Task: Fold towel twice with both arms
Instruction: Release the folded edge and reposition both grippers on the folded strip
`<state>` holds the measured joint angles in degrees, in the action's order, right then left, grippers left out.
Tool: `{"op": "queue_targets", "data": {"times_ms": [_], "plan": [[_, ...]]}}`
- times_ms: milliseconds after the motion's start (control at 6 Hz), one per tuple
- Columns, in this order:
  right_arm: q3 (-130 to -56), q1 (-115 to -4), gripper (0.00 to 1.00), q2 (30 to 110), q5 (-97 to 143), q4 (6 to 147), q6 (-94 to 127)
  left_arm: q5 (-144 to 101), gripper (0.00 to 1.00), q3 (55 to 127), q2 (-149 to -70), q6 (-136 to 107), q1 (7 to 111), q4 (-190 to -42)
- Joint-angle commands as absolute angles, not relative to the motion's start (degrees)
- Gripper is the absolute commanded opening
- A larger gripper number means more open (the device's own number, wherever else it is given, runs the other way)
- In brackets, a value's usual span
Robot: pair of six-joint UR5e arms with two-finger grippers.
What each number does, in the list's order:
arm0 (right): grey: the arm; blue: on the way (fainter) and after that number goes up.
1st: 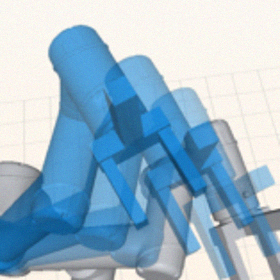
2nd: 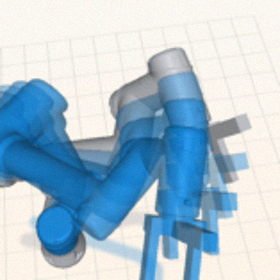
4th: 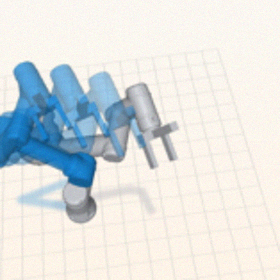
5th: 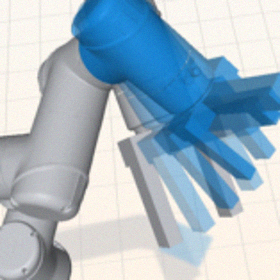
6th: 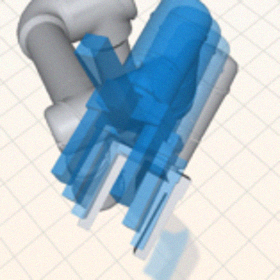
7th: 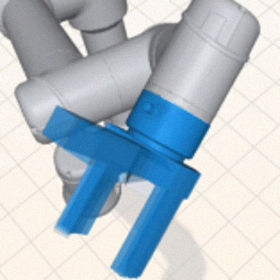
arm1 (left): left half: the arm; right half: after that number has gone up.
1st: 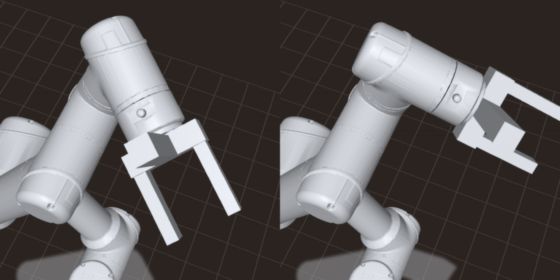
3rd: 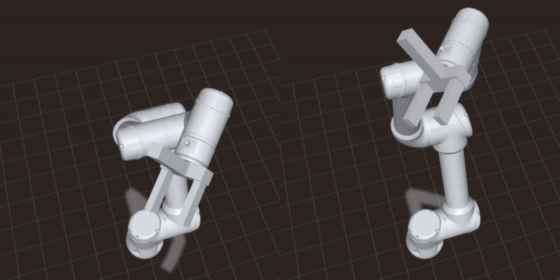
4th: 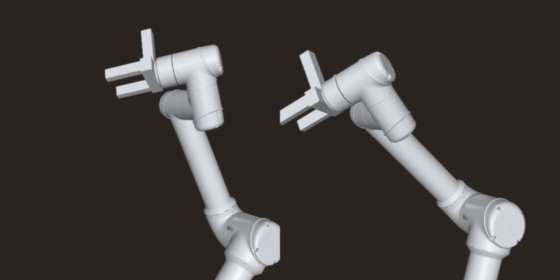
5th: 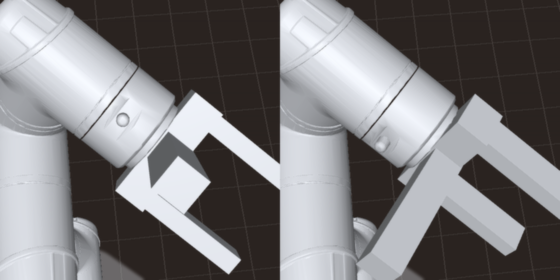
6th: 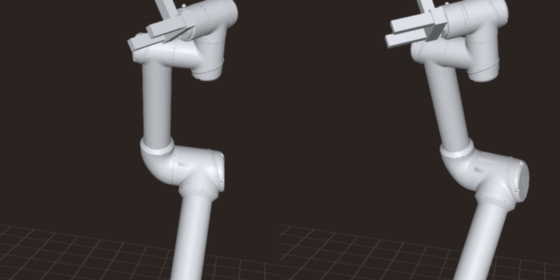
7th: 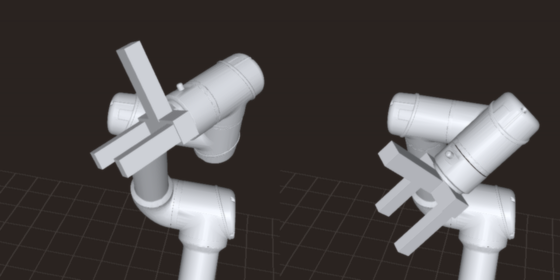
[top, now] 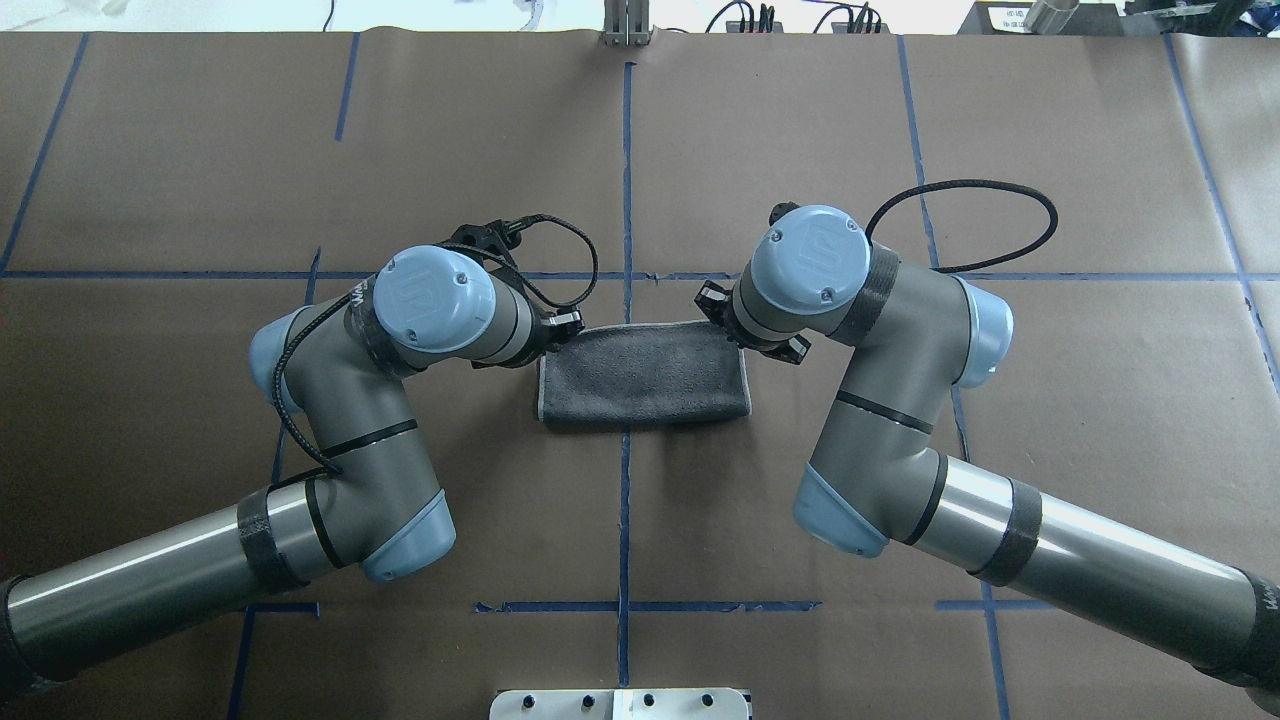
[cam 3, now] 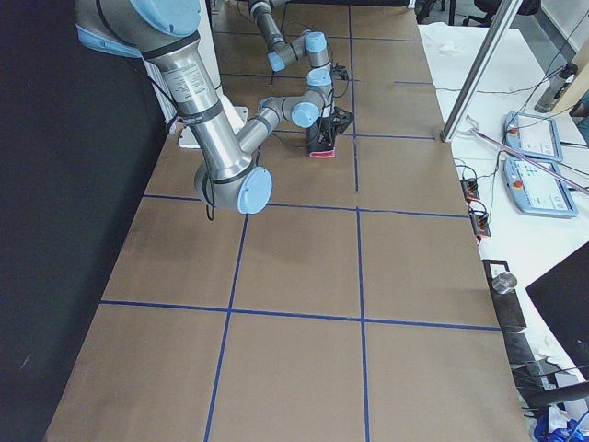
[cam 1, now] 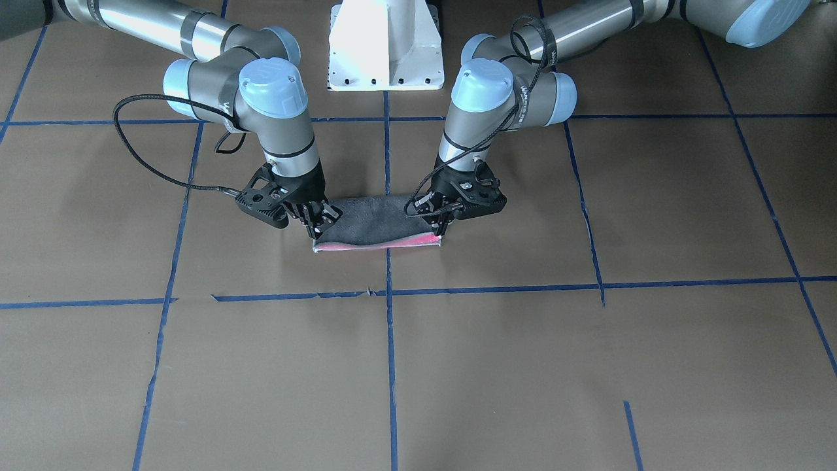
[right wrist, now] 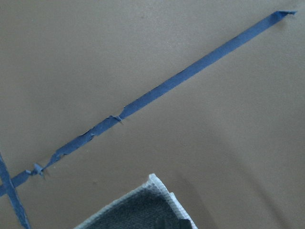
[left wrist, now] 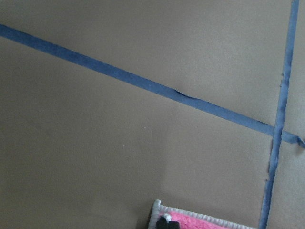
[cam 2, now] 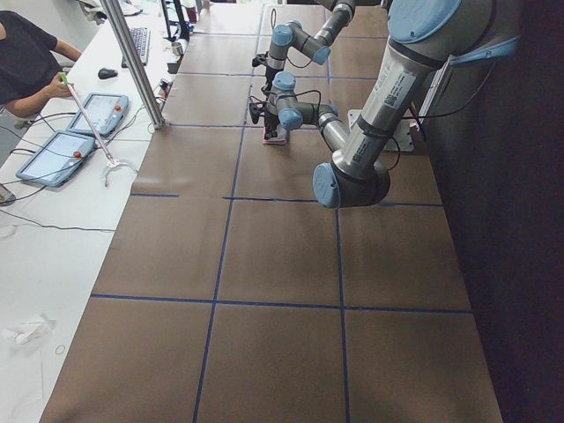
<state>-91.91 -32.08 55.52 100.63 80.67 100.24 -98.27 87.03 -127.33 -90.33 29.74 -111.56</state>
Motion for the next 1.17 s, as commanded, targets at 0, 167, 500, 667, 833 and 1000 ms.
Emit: {"op": "queue_targets", "data": {"times_ms": [0,167,500,667,833,1000], "plan": [[-92.11,-32.08,0.60,55.46,100.81,80.60,100.02,-98.26,0.61,87.01,-127.35,-90.88,29.97,-114.32],[-92.54,-32.08,0.63,55.55,103.42,80.33,100.11,-98.35,0.62,87.62,-127.35,-90.88,30.41,-115.22],[-95.79,-29.47,0.71,57.65,104.59,80.42,101.94,-98.52,0.66,88.50,-127.35,-90.88,31.20,-115.22],[-95.97,-28.57,0.72,58.53,104.59,80.42,104.13,-98.87,0.66,88.68,-127.35,-90.88,31.81,-115.14],[-95.89,-27.96,0.72,58.88,104.50,80.42,104.32,-98.88,0.66,88.77,-127.35,-90.88,31.90,-115.14],[-95.89,-27.86,0.72,59.84,104.50,80.42,104.33,-98.88,0.67,88.86,-127.35,-90.88,31.90,-115.14]]}}
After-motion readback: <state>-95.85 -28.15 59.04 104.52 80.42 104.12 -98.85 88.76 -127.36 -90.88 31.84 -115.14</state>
